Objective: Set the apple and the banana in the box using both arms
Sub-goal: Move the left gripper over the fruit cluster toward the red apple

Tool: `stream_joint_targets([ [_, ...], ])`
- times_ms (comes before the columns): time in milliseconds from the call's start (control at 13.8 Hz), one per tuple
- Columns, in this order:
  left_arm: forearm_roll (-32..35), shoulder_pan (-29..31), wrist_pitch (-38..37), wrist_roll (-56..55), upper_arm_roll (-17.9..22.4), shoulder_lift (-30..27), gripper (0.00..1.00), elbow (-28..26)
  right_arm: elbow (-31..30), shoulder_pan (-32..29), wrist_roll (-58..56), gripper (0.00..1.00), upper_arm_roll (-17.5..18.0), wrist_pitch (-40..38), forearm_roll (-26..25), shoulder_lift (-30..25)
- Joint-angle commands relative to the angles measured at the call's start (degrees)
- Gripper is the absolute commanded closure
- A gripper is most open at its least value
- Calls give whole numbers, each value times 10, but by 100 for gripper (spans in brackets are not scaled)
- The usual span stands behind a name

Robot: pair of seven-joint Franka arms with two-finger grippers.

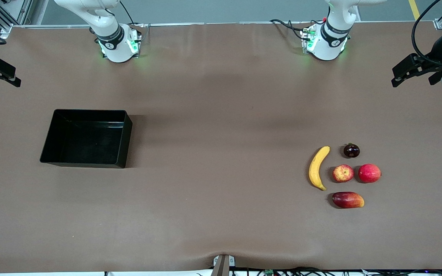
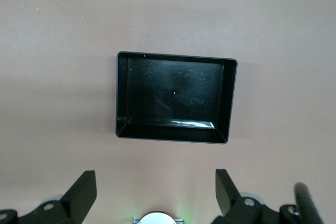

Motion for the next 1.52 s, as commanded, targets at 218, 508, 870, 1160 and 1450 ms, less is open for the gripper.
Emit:
stream_joint_targets([
  [218, 16, 5, -13, 1, 0, 6, 0, 15, -1, -5, -3, 0, 3, -4, -4, -3],
  [508, 65, 5, 1, -6, 3, 50, 0, -9, 0, -6, -4, 0, 3, -4, -11, 3],
  [870, 62, 26, 240, -23, 1, 60, 0, -174, -4, -77, -4, 0, 3, 13, -11, 45],
  [1160, 58, 34, 414, -23, -1, 135, 0, -239, -6, -113, -6, 0, 3, 42, -10, 89],
  [1450, 57, 32, 547, -24, -3, 236, 0, -240, -9, -170, -76, 0, 4, 74, 0, 169],
])
